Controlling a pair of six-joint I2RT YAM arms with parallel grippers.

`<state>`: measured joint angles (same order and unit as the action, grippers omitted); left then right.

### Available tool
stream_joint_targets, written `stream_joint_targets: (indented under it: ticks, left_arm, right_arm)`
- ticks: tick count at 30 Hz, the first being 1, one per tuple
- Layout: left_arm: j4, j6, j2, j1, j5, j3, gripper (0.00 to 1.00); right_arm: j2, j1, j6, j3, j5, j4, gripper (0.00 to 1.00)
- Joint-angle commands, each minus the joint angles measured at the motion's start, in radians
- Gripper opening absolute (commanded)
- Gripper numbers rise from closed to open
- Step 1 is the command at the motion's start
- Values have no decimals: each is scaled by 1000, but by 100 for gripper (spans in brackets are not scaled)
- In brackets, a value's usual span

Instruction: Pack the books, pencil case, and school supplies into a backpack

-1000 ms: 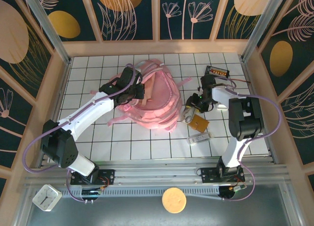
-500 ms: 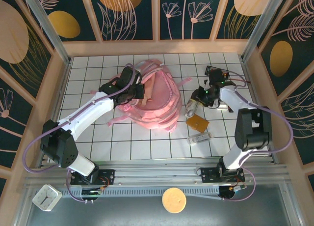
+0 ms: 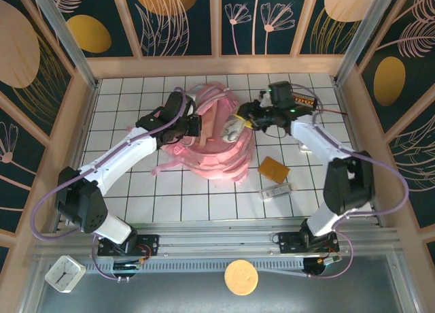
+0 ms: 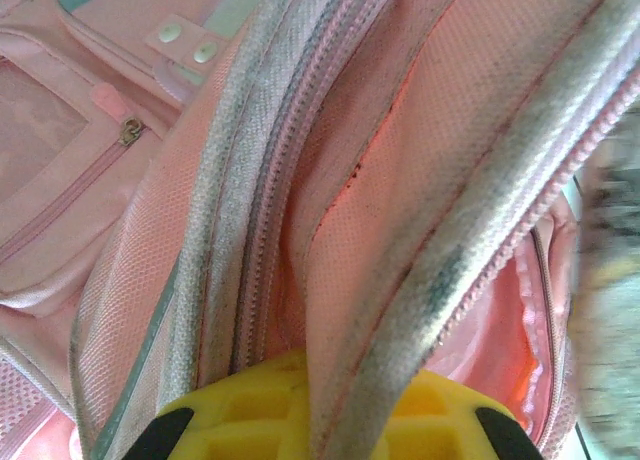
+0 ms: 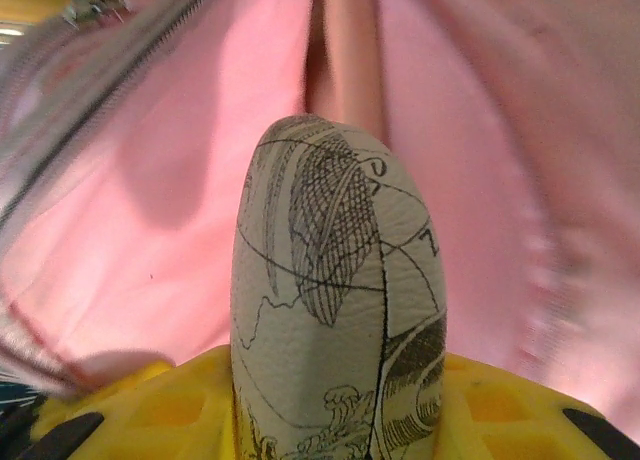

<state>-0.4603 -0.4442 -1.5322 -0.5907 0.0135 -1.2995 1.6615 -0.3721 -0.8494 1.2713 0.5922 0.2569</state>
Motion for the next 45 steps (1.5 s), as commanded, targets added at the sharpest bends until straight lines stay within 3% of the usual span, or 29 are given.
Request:
stream_joint_targets:
  ticks: [1, 7, 16, 20, 26, 29, 41, 45]
  left_arm:
    - [164, -18, 61, -4, -78, -32, 0]
    - [186, 7, 73, -4, -89, -38, 0]
    - [240, 4, 79, -4, -151, -29, 0]
    - [238, 18, 89, -4, -138, -5, 0]
    - [215, 40, 106, -4, -72, 29, 0]
    - [212, 50, 116, 0, -48, 46, 0]
    - [202, 85, 122, 12, -18, 72, 0]
    - [206, 75, 129, 13, -25, 84, 0]
  right_arm:
    - [108, -28, -169, 40, 40, -220, 34]
    - [325, -68, -388, 91, 16, -443, 31]
    - [547, -162, -440, 313, -170, -388, 32]
    - [603, -169, -405, 398, -153, -323, 50]
    - [545, -165, -283, 386, -98, -233, 75]
    - [500, -156, -207, 381, -64, -170, 83]
    - [201, -86, -75, 156, -3, -88, 84]
    - [101, -44, 13, 119, -16, 15, 87]
